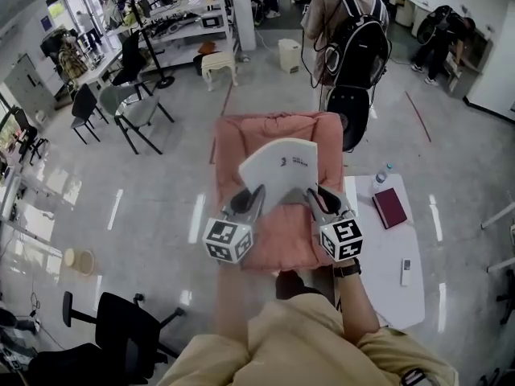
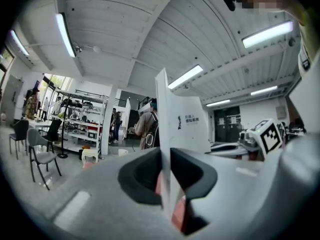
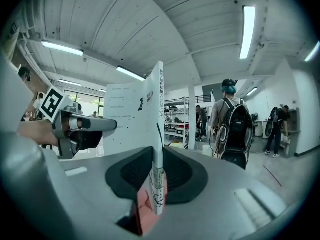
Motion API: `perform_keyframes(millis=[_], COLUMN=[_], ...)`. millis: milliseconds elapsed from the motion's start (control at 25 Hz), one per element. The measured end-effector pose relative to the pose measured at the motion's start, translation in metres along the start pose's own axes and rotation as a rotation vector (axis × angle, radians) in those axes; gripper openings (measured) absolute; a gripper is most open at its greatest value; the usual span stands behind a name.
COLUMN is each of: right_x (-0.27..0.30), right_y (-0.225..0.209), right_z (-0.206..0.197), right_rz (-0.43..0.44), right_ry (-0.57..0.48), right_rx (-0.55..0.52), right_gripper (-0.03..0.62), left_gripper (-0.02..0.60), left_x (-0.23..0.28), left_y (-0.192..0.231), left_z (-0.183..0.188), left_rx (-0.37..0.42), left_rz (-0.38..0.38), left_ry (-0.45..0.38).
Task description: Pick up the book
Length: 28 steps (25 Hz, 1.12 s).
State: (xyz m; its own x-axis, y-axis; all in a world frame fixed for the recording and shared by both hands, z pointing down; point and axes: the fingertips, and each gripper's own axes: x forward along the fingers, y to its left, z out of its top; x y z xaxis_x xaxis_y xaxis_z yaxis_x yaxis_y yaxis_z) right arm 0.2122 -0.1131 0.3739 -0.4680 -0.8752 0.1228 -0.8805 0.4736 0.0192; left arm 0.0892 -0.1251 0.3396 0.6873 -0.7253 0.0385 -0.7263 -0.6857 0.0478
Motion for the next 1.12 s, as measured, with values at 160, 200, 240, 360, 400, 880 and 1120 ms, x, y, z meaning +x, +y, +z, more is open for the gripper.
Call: perform_keyframes(millis=[160, 200, 240, 360, 400, 880, 1120], right_x=[-0.015, -0.017, -0.018, -0.026, -0.029, -0.056, -0.052], right_y=[0.006, 0.007, 0.008, 0.005, 0.004, -0.010, -0.019], right_z=[0.020, 0.022, 0.023, 0.021, 0.022, 0.024, 0.006], right_rz=[-0.030, -0.031, -0.031, -0.030, -0.030, -0.059, -0.082], right_ry=[-0.050, -0.061, -0.068, -0.070, -0.069, -0.075, -0.042], right_rx=[-0.037, -0.040, -0.038, -0.022, -0.016, 0.014, 0.035], right_gripper=[0.071, 0.071, 0.069, 0.069, 0.069, 0.069, 0.072], left_gripper=[0.051, 0.052, 0.052, 0.052, 0.052, 0.051, 0.048], left_x=[-0.008, -0.009, -0.009, -0.007, -0.007, -0.002, 0.009], left_y=[-0.007, -0.008, -0.009, -0.016, -0.020, -0.052, -0.052], left_z=[0.019, 0.021, 0.023, 0.026, 0.028, 0.038, 0.022], left_rx=[0.007, 0.010, 0.012, 0.014, 0.015, 0.022, 0.001], left_rz=[0.004, 0.007, 0.008, 0.000, -0.003, -0.027, -0.052], left_ry=[-0.048, -0.056, -0.061, -0.065, -0.066, -0.091, -0.079])
